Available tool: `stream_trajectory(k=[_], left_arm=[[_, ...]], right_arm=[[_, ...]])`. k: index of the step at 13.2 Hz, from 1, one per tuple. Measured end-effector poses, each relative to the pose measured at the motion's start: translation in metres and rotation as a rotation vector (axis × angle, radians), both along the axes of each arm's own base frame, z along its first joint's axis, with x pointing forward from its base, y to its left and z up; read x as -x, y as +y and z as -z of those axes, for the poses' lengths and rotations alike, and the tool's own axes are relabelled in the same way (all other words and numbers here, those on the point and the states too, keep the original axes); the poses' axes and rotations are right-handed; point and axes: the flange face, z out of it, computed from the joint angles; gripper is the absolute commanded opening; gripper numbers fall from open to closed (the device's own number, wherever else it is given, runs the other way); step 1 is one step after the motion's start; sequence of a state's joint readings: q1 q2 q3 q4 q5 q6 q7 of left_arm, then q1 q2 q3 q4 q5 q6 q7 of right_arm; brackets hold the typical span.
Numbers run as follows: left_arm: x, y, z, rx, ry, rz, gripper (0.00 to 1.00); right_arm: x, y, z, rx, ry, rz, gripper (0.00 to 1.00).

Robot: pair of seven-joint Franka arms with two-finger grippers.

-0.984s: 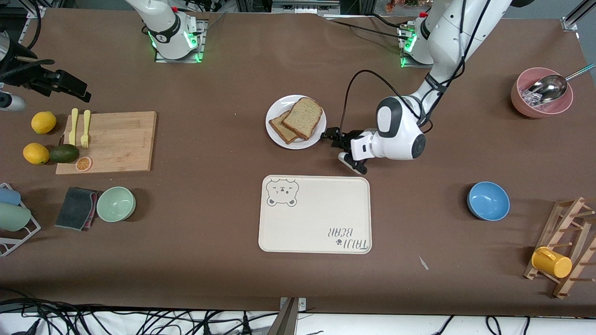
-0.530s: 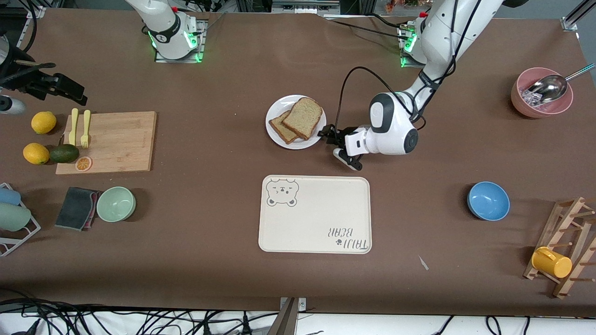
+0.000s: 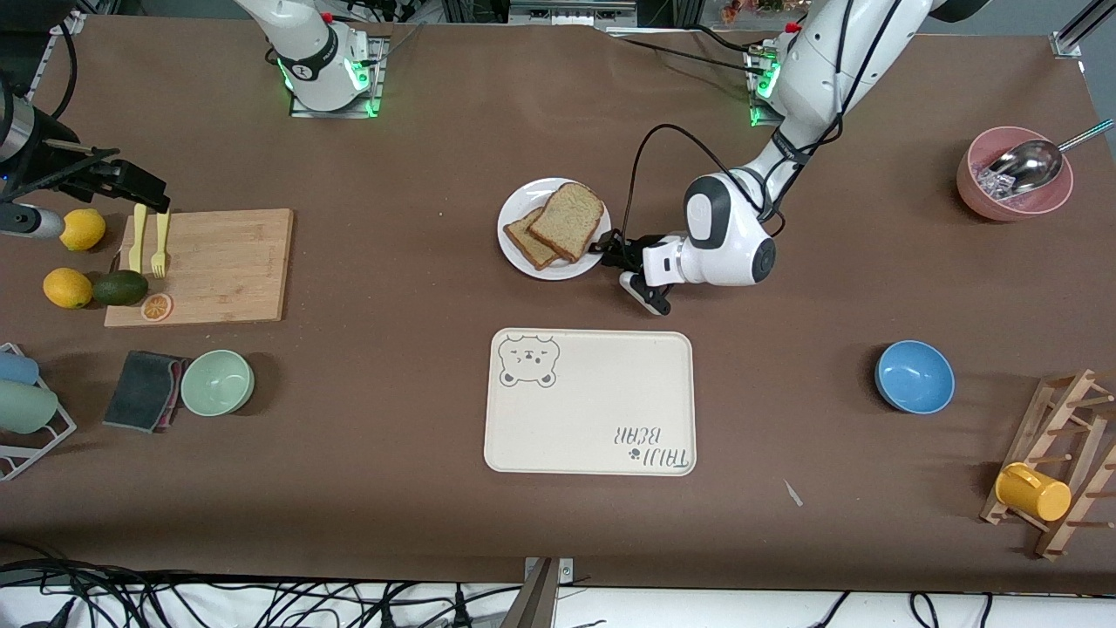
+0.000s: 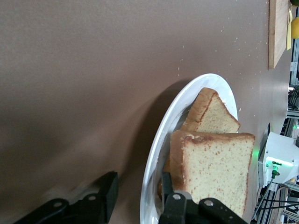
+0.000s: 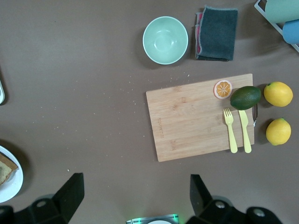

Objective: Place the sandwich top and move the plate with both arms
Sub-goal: 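Grip the plate rim with the left gripper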

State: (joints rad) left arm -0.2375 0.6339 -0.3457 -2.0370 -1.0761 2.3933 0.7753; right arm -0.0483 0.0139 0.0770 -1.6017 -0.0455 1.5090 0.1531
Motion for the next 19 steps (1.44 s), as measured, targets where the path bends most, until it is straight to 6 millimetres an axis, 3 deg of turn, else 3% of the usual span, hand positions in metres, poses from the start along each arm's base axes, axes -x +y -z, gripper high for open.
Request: stream_trajectory(k=[3,6,16,19], left_arm=[[0.003,-0.004,0.002,-0.016,-0.02,0.002,0.26],[0.008,-0.011,0.002,-0.019,-0.026,0.009,0.01],[0.008,-0.014,-0.004,0.001,-0.022,0.014,0.0],[0.0,0.002,-0.004,0.026,0.014,-0.003,0.0]], right_arm=[[0.001,0.005,-0.003,-0.033,-0.01,-0.001,1.0],[0.0,0.008,-0.003,-0.056,-0.012,-0.005,1.0],[-0.001,0.026,-0.005,0.005,-0.035,-0.056,1.0],[-0.001,0.027,-0.005,0.004,-0.035,-0.056,1.0]])
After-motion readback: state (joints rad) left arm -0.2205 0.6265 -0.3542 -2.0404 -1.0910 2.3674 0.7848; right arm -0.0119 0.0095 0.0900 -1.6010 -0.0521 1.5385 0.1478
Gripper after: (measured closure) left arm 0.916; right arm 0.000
